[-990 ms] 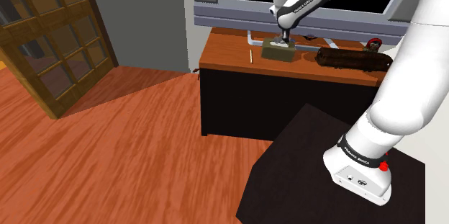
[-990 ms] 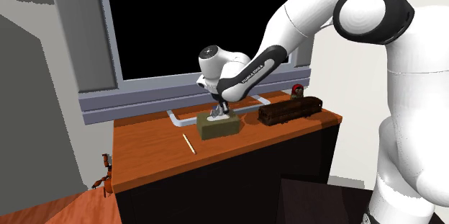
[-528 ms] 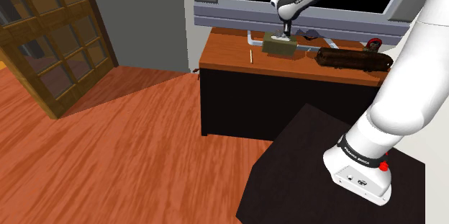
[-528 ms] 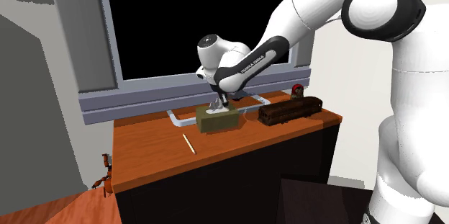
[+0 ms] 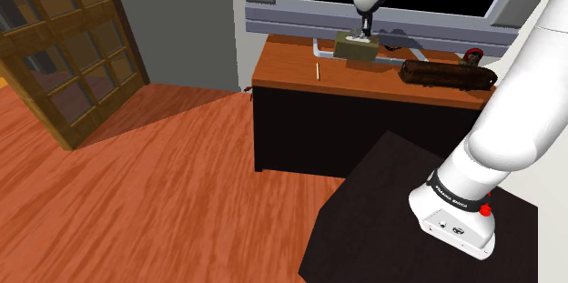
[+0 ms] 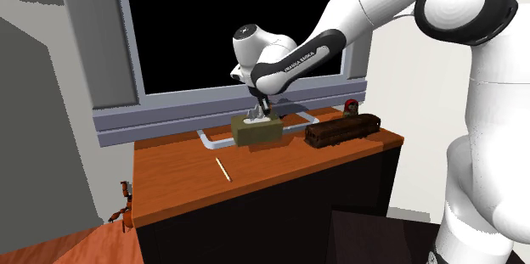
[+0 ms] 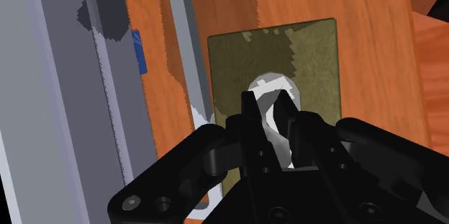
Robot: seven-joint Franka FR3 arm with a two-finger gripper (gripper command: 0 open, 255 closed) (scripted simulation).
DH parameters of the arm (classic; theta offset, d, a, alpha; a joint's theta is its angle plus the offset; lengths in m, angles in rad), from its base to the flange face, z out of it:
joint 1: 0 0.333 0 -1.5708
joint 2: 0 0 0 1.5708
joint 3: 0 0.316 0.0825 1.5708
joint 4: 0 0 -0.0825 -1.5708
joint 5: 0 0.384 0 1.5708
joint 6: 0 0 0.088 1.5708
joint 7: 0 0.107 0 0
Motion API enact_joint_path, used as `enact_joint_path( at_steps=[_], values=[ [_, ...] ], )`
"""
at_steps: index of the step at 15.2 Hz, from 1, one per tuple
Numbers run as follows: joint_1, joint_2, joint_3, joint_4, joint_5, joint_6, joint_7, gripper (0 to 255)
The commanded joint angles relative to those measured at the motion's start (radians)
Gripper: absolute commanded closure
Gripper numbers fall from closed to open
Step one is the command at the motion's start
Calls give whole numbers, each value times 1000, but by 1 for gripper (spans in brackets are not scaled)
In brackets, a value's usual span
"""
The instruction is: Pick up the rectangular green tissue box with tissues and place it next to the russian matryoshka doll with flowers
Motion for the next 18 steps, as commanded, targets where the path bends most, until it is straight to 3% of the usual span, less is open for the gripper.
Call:
enact_joint_path(
  at_steps=[1, 18],
  values=[
    [1, -10, 1, 13, 5, -20, -13, 255],
    [12, -58, 11, 172, 49, -204, -121, 255]
  ],
)
